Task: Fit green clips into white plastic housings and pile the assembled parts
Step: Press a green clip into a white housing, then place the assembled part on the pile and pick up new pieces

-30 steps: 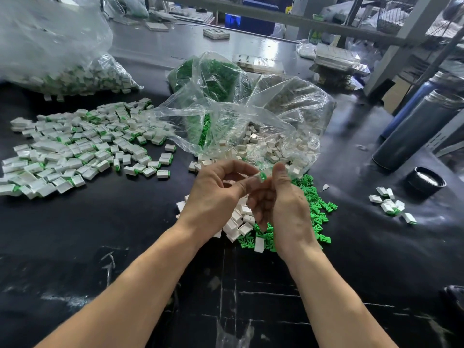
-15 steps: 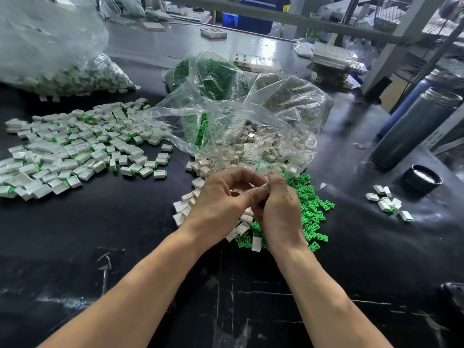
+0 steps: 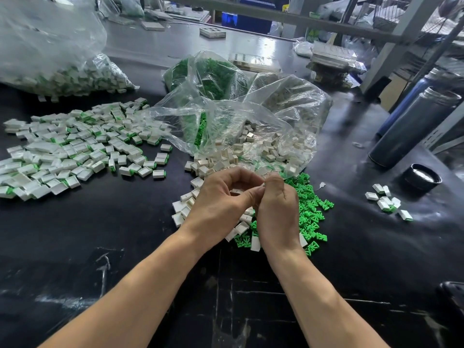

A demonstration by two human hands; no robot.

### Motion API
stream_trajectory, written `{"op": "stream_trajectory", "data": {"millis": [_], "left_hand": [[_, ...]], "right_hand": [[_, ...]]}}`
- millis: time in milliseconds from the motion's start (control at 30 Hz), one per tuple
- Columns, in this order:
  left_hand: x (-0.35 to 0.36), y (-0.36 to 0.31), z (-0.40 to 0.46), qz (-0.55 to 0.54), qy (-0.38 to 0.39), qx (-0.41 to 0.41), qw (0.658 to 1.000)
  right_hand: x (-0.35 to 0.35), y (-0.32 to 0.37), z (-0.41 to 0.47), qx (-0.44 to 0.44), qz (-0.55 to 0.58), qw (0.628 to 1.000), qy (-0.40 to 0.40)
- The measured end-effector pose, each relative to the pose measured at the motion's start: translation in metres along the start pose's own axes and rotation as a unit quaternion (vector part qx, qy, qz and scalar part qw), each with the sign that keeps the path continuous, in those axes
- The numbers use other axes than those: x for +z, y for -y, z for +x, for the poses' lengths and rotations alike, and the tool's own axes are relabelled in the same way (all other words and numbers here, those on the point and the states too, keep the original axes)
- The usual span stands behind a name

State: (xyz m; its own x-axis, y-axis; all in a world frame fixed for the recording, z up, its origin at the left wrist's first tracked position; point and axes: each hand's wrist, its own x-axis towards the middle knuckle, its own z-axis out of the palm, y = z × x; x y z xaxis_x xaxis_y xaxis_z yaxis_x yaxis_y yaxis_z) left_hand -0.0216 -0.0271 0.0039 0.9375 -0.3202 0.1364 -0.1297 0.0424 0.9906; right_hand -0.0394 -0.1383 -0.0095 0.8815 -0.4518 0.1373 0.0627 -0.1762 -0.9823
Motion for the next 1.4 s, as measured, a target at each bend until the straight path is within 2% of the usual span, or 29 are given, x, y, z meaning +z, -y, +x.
{"op": "stream_trajectory", "data": {"millis": [267,533,633,733,900,1233,1400], "left_hand": [[-0.002,-0.001,-0.001,-0.006,-0.002,0.014,1.0],[-0.006,-0.002,0.002,0.003,-0.028,0.004,1.0],[-0.012,-0.002,0.004,0.022,-0.056,0.008,0.998],[-0.016,-0.003,0.005,0.025,-0.059,0.008,0.998],[-0.016,-0.002,0.005,0.046,-0.065,0.019,0.997],[-0.015,-0.002,0.003,0.212,-0.086,0.082,0.97],[-0.018,-0.003,0.003,0.263,-0.097,0.106,0.954]], "right_hand": [[0.003,-0.001,0.003,-0.006,-0.039,0.999,-0.016],[-0.004,0.001,0.0,0.002,-0.018,1.0,0.017],[-0.014,0.003,0.002,-0.032,-0.005,0.999,0.007],[-0.019,0.005,0.003,-0.079,0.001,0.996,0.037],[-0.017,0.004,0.004,-0.092,-0.027,0.995,0.038],[-0.016,0.005,0.002,-0.058,-0.024,0.998,0.023],[-0.017,0.005,0.003,-0.048,-0.03,0.998,0.01]]}}
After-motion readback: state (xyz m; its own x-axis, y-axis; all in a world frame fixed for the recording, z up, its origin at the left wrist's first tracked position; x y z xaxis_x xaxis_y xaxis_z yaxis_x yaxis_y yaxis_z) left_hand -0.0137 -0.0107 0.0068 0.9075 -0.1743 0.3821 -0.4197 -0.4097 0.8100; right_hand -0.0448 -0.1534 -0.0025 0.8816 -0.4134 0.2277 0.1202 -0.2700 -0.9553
